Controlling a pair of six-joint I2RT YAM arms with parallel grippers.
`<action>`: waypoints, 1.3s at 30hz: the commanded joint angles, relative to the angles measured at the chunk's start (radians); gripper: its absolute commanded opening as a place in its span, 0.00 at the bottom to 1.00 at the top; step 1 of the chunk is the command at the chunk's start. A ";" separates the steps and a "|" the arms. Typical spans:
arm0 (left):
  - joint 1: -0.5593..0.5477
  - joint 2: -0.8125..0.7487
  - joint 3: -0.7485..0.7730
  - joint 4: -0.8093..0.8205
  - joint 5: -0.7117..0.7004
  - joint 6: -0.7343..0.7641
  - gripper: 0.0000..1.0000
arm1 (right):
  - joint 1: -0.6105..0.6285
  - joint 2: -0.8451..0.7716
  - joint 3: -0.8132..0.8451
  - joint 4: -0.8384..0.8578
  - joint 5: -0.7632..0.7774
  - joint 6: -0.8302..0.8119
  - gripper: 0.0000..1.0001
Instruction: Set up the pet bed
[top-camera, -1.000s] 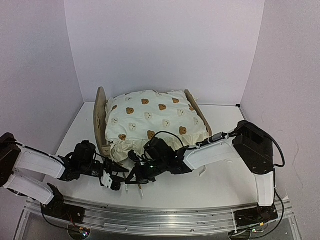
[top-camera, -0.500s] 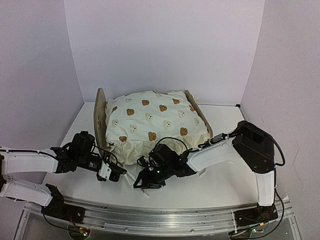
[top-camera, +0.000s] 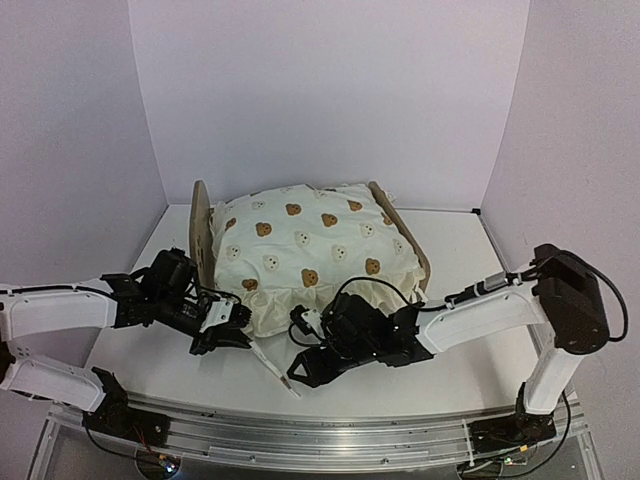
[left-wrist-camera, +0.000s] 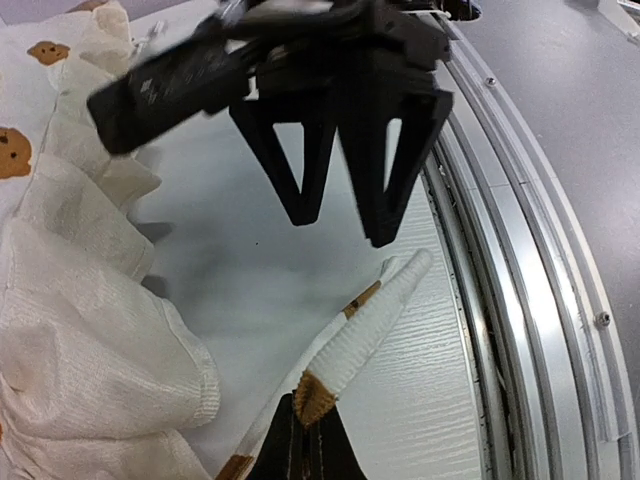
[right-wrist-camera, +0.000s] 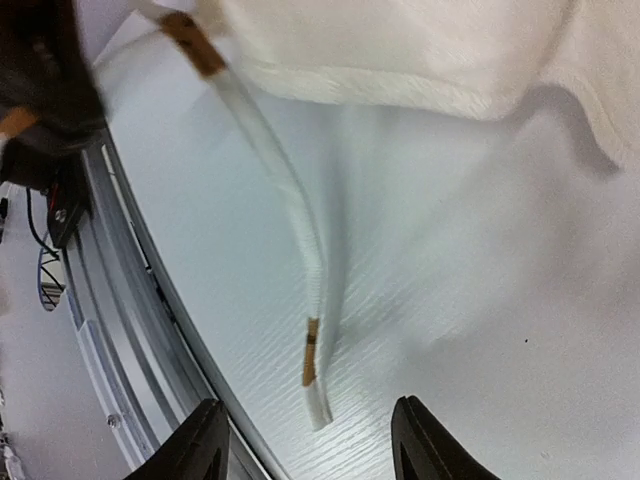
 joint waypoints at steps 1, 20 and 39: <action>0.000 0.000 0.049 0.016 0.016 -0.106 0.00 | 0.016 -0.012 -0.026 0.080 0.138 -0.096 0.65; 0.051 0.019 0.066 0.101 0.009 -0.227 0.00 | 0.199 0.206 0.056 0.042 0.337 -0.260 0.01; 0.061 0.101 0.054 0.234 -0.021 -0.275 0.00 | 0.233 0.126 0.242 -0.061 0.108 -0.355 0.00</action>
